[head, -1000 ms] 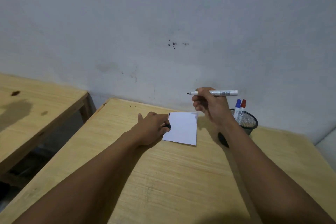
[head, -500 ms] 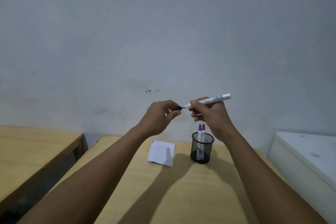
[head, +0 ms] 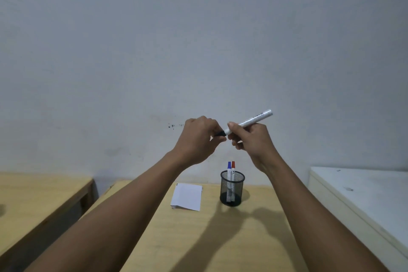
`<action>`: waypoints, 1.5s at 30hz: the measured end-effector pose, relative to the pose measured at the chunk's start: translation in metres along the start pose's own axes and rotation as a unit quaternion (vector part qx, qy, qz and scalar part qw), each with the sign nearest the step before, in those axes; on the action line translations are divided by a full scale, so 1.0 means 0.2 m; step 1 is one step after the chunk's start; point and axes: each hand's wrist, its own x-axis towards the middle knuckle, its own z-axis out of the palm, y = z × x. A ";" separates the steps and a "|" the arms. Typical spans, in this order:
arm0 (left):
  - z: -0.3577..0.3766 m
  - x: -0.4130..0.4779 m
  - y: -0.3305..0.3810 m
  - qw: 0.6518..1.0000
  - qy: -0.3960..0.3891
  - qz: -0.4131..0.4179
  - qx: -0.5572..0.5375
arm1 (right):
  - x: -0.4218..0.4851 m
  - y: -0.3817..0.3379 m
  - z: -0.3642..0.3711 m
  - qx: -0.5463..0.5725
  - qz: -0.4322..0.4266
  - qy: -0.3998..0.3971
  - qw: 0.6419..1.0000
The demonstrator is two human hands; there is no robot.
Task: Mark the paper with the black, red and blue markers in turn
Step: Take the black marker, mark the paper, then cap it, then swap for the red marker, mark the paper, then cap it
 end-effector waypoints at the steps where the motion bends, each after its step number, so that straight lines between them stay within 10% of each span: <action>1: 0.01 0.00 0.01 1.000 0.019 0.012 0.020 | 0.00 0.00 0.01 0.013 0.013 0.015 1.000; 7: 0.03 0.06 0.00 1.000 0.008 -0.004 -0.002 | -0.04 0.04 0.03 0.097 0.147 0.126 0.976; 11: 0.05 0.13 0.00 0.997 -0.029 -0.030 -0.057 | -0.03 0.10 -0.03 -0.046 0.094 0.212 0.972; 22: 0.42 0.22 -0.12 0.981 -0.087 -0.121 -0.124 | 0.08 0.31 -0.17 -0.224 -0.033 -0.014 0.974; 45: 1.17 0.17 -0.47 0.925 -0.282 -0.254 -0.003 | 0.33 1.03 -0.19 -0.369 0.054 -0.026 0.927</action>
